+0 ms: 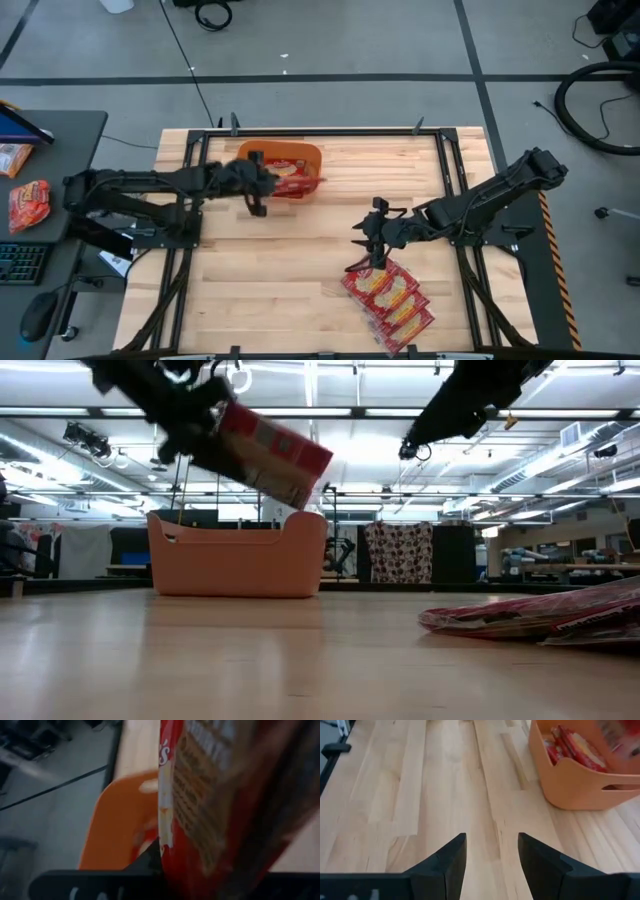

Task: Sort popcorn bags into baskets
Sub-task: Put the popcorn bag into the orange bin

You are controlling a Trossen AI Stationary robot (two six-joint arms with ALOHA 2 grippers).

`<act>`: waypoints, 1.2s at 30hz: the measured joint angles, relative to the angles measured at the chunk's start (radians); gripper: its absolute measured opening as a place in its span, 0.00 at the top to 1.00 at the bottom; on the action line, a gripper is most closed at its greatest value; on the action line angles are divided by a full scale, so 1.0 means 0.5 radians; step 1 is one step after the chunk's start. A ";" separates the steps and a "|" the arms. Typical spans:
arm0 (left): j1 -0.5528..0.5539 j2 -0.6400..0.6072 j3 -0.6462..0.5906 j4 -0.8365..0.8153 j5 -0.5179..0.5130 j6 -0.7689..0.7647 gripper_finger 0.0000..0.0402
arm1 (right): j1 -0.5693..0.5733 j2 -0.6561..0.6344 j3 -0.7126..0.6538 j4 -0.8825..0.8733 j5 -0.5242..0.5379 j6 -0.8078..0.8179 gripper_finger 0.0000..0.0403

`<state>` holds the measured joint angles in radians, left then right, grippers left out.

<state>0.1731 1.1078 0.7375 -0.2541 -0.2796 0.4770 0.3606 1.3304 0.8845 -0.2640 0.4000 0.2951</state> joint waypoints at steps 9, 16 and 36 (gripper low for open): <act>0.591 -0.150 -0.415 0.495 0.299 0.164 0.90 | -0.006 0.019 0.000 0.056 0.000 -0.020 0.56; 0.725 -0.092 -0.466 0.582 0.293 0.051 0.80 | -0.009 0.019 0.000 0.082 -0.001 -0.019 0.56; 0.292 -0.109 -0.239 0.116 0.501 -0.808 0.59 | -0.093 0.019 -0.001 -0.208 -0.111 -0.073 0.56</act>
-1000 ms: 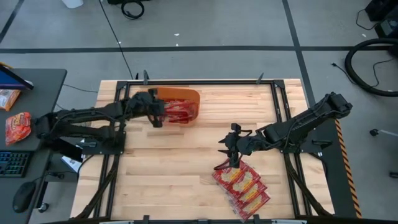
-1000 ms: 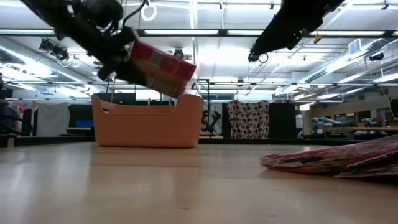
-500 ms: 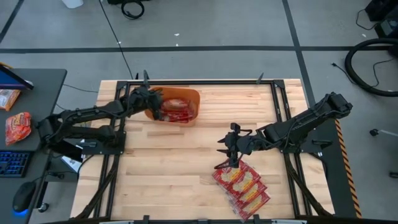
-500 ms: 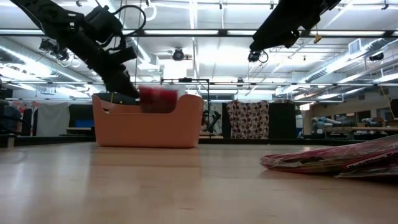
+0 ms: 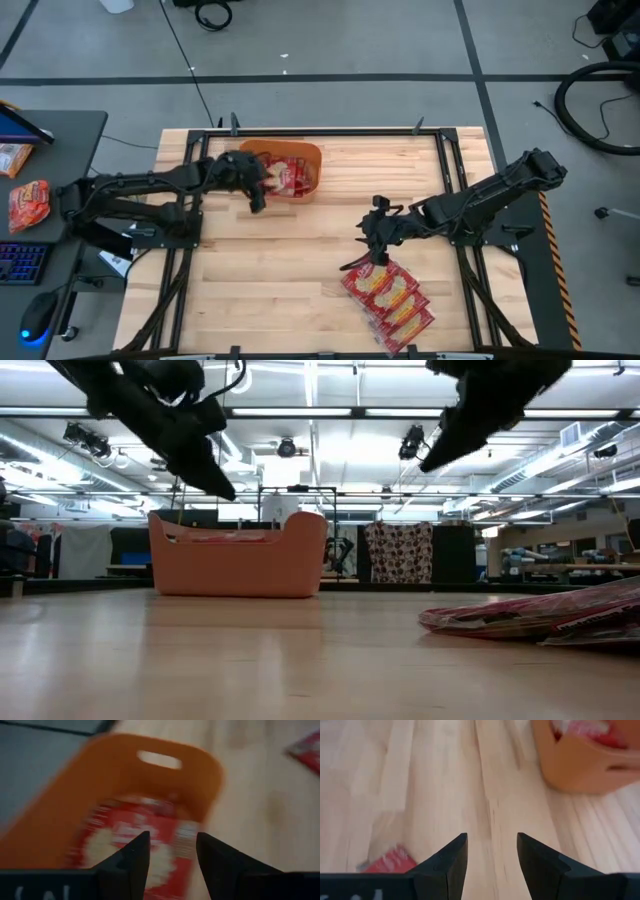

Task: Sort popcorn bags into baskets
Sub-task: Put the popcorn bag into the orange bin

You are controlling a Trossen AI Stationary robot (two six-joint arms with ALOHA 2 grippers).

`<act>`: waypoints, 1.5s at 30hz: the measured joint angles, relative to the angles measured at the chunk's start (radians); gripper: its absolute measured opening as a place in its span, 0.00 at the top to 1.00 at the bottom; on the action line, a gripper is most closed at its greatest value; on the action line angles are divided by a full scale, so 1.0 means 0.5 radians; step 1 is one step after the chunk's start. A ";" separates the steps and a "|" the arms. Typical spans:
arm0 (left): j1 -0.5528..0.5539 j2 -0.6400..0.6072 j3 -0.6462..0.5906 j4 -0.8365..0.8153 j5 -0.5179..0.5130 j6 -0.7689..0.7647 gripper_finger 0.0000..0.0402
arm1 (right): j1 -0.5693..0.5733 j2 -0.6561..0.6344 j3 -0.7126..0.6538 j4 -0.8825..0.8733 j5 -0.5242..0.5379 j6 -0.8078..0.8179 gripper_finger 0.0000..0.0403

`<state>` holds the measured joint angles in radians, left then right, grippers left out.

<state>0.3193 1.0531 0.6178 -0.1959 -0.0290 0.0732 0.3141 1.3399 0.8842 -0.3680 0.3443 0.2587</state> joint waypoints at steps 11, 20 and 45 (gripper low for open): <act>-0.496 0.152 -0.003 0.013 -0.418 -0.400 0.59 | -0.008 0.101 -0.128 -0.035 -0.088 0.038 0.56; -0.712 0.417 0.136 -0.135 -0.885 -0.374 0.59 | 0.029 0.096 -0.128 -0.065 -0.120 0.109 0.57; -0.721 0.647 0.165 -0.144 -1.159 -0.124 0.97 | 0.080 0.096 -0.127 0.005 -0.098 0.217 0.57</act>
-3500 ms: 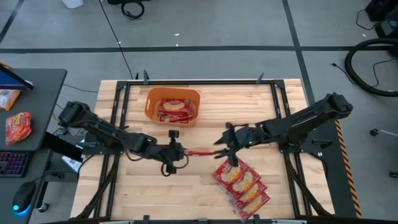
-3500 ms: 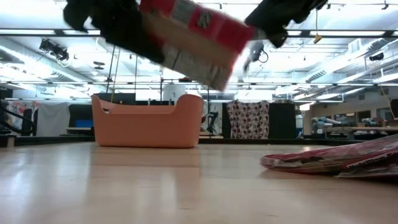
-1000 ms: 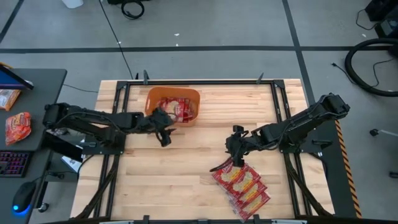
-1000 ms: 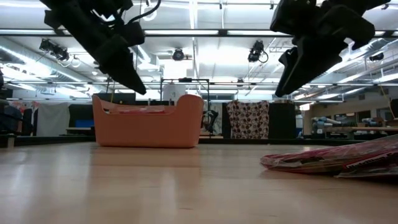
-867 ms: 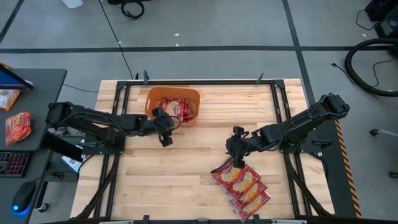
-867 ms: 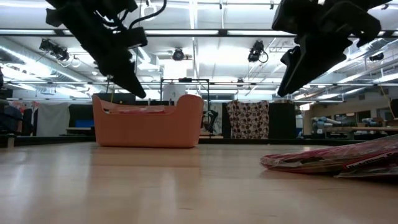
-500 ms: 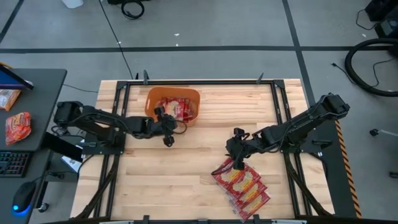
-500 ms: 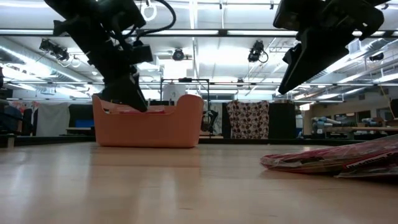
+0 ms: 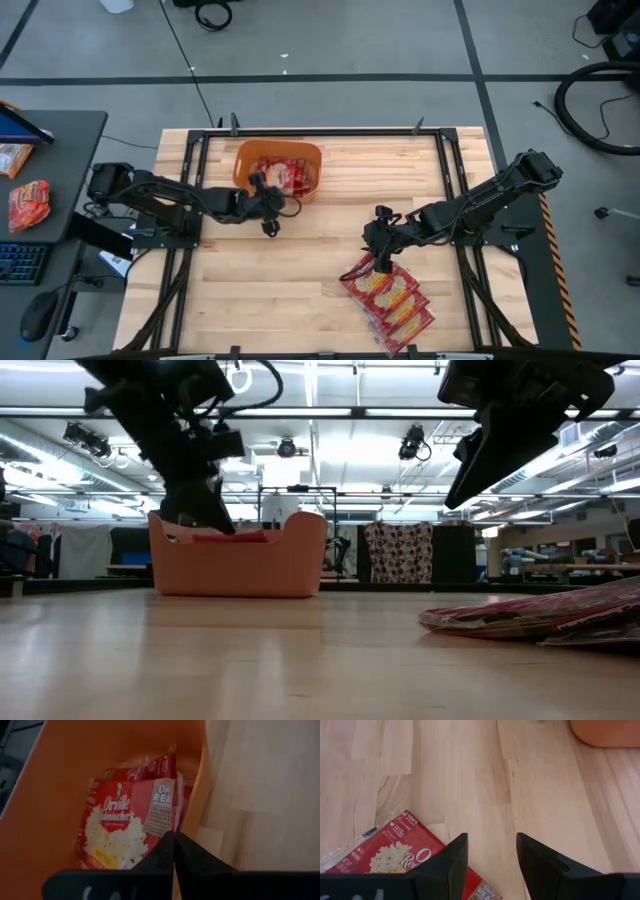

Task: Sort popcorn bags into baskets
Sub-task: Put the popcorn bag into the orange bin

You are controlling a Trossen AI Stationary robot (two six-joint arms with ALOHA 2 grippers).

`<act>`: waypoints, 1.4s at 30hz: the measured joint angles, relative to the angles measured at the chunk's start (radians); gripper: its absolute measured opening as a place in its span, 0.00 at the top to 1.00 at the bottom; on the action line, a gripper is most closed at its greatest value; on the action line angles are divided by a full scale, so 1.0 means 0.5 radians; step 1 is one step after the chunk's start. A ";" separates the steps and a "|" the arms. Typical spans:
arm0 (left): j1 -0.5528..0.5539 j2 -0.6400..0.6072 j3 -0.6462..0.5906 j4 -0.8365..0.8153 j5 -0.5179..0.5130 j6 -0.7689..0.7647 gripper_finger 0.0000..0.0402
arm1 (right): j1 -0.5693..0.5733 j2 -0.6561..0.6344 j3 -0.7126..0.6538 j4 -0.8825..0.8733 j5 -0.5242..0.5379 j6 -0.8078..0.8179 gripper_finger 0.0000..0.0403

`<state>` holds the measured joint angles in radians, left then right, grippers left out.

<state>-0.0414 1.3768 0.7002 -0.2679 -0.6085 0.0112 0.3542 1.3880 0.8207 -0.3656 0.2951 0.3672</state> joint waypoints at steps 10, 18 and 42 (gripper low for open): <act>0.110 -0.161 0.582 -0.898 -0.024 -0.400 0.97 | 0.000 0.001 0.000 0.033 -0.001 -0.005 0.57; 0.322 -0.135 0.795 -0.910 0.133 -0.476 0.98 | 0.000 0.001 0.002 0.085 -0.002 -0.044 0.57; 0.618 -0.122 0.799 -0.817 0.591 1.656 0.98 | 0.000 0.001 0.002 0.085 -0.002 -0.059 0.57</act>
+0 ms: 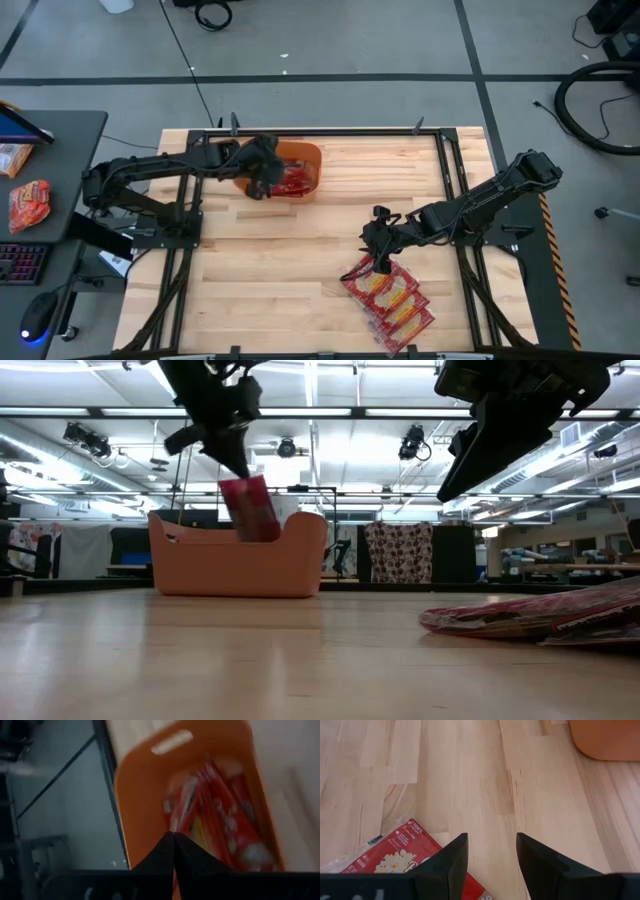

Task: Sort popcorn bags into baskets
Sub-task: Put the popcorn bag into the orange bin

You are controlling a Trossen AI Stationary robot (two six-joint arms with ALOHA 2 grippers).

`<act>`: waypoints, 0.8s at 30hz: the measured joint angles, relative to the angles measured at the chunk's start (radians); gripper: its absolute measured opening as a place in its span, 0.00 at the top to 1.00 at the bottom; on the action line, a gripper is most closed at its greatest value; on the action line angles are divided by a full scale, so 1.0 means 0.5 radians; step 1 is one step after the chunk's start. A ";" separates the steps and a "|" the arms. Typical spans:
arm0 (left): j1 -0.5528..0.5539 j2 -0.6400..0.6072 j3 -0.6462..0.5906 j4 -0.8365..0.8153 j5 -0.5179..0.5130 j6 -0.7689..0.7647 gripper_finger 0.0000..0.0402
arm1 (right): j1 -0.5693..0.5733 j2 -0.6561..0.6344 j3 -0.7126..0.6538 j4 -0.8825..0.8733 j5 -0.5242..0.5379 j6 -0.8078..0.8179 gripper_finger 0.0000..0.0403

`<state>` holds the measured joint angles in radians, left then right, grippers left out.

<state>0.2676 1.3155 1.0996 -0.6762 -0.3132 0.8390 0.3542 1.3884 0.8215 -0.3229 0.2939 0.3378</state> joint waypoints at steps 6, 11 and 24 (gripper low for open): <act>0.075 0.000 0.000 -0.268 0.018 0.572 0.98 | 0.000 0.000 0.000 0.000 0.000 0.000 0.57; 0.173 0.000 0.000 -0.404 0.014 0.616 0.95 | 0.000 0.000 -0.001 0.000 0.000 -0.001 0.57; 0.179 0.000 0.000 -0.031 0.086 0.583 0.99 | 0.000 0.000 -0.001 0.000 -0.001 0.000 0.57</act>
<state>0.3571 1.3155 1.0996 -0.6919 -0.2702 1.1307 0.3542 1.3884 0.8211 -0.3229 0.2935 0.3377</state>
